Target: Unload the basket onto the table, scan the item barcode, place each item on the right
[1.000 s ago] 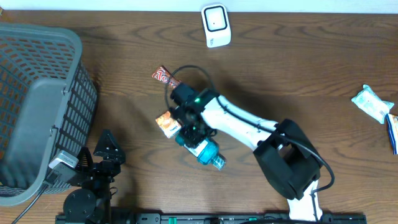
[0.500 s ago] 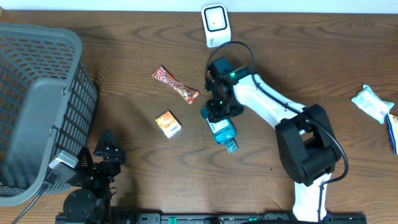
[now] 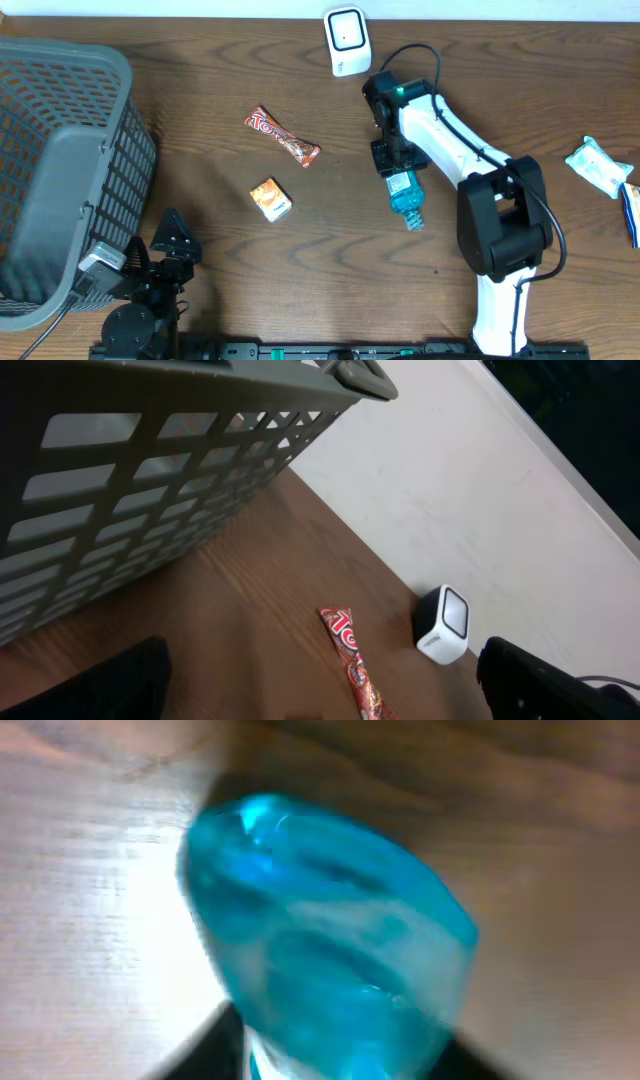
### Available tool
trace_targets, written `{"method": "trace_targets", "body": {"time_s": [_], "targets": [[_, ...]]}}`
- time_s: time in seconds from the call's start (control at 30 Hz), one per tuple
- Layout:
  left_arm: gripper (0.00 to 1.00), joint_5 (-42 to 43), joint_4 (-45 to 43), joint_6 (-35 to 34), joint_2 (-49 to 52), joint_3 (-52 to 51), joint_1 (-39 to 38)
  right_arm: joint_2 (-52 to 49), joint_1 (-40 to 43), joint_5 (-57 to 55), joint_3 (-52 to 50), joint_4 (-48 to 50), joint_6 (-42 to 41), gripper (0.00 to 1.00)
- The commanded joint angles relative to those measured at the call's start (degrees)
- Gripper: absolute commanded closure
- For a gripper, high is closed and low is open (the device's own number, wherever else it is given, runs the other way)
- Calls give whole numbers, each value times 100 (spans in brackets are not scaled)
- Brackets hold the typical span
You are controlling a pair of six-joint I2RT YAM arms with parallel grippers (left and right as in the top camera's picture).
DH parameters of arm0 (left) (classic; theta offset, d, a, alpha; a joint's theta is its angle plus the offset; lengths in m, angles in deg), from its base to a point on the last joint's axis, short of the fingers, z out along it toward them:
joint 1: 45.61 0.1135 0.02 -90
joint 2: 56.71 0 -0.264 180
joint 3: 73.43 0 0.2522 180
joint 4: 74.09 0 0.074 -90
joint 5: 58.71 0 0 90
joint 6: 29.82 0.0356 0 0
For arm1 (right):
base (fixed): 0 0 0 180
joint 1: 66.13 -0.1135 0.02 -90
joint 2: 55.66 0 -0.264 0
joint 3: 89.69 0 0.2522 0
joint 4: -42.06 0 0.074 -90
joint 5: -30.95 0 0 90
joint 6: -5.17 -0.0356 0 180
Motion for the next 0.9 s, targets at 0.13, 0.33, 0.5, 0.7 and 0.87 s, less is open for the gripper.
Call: {"method": "trace_targets", "body": {"time_s": [0.13, 0.33, 0.5, 0.7, 0.87], "targets": [[2, -72, -7, -31, -37, -17, -28, -149, -367, -522, 66, -11, -470, 87], [2, -72, -7, -31, -37, -17, -28, -151, -704, -538, 66, 83, -511, 75], [2, -72, -7, -31, -37, -17, -28, -151, -704, -531, 66, 153, -780, 73], [2, -72, -9, -31, -37, -17, -28, -151, -586, -358, 66, 116, -826, 60], [2, -72, -7, -31, -37, -17, -28, -149, -487, -354, 66, 120, -828, 56]]}}
